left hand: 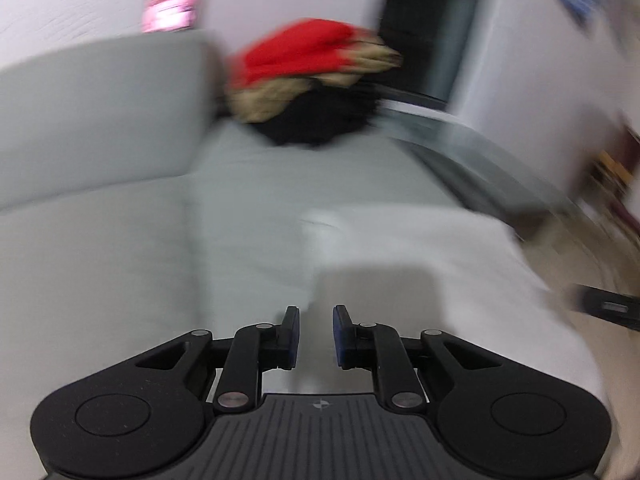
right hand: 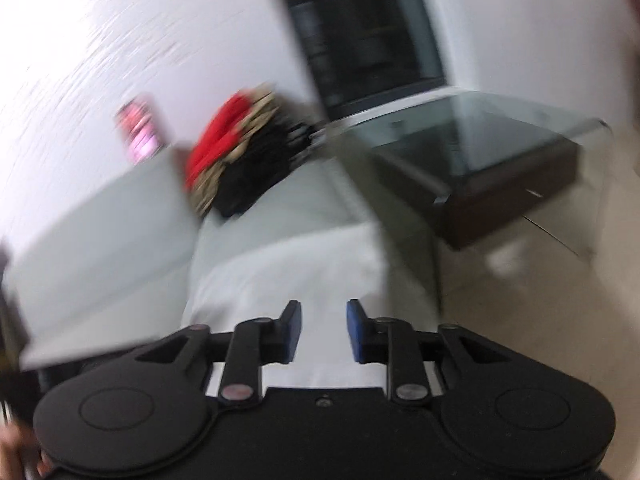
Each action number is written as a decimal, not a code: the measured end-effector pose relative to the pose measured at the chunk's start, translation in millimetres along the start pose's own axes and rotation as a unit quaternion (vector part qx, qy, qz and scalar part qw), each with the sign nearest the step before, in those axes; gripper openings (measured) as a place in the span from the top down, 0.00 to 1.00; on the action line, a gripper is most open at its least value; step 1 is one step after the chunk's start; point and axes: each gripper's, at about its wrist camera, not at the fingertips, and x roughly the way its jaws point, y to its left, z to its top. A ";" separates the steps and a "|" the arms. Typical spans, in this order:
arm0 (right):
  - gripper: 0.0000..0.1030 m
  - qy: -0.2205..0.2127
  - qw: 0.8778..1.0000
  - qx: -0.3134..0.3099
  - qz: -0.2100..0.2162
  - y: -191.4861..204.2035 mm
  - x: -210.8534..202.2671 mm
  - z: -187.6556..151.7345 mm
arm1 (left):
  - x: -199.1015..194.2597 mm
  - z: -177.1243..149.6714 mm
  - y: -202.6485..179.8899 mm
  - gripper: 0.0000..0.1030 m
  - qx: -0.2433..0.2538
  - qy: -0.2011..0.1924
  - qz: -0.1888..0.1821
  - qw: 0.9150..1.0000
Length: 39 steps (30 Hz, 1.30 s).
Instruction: Fold clothes
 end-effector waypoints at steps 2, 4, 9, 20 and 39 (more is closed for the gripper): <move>0.79 0.048 0.998 -0.013 -0.031 7.2 10.2 -9.8 | 9.6 -10.5 -30.1 0.66 0.049 0.060 0.030 0.997; 0.79 0.088 0.995 0.010 -0.053 3.9 0.5 -21.5 | 9.1 -16.9 -43.0 0.66 0.063 0.114 0.078 0.988; 0.52 0.142 0.989 0.029 -0.023 9.6 -64.3 -20.8 | -56.8 -15.6 -50.0 0.54 0.040 0.142 0.084 0.985; 0.11 0.108 0.993 -0.032 -0.039 63.6 -189.2 18.9 | -176.2 1.2 -63.3 0.13 -0.005 0.113 0.043 0.993; 0.00 0.139 0.983 -0.062 -0.099 81.4 -207.9 7.3 | -203.5 -9.0 -82.4 0.09 -0.001 0.117 0.022 0.993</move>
